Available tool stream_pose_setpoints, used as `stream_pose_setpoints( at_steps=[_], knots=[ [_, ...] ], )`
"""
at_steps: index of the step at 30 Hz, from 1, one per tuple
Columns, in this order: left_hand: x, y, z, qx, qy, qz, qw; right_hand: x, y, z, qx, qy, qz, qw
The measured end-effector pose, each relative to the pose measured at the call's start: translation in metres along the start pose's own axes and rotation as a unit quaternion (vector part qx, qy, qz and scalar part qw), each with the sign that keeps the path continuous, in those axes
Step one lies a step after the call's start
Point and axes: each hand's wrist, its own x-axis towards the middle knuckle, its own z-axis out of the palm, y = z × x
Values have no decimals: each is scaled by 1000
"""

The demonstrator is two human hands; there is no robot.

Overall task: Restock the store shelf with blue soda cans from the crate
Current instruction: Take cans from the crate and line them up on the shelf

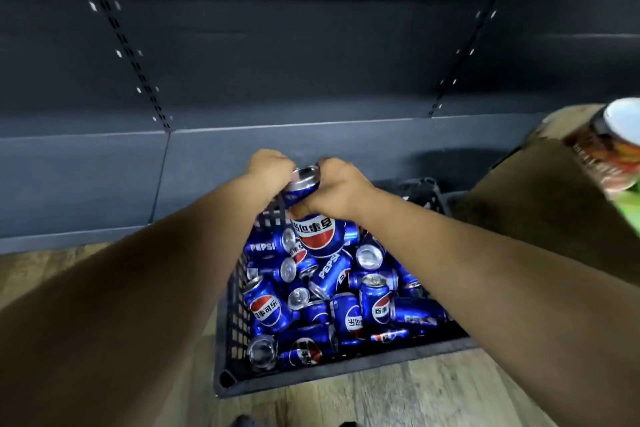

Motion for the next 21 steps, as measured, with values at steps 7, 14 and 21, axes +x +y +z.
stream_pose_setpoints(
  at_steps=[7,14,21],
  knots=[
    [-78,147,-65,-149,21,-22,988,-62,-84,-151,92,31,5,995],
    [-142,280,-147,-92,11,59,994,-130,-171,-297,109,68,4,992],
    [-224,349,-222,42,-108,-30,993,-195,-245,-372,182,158,-3,971]
  ],
)
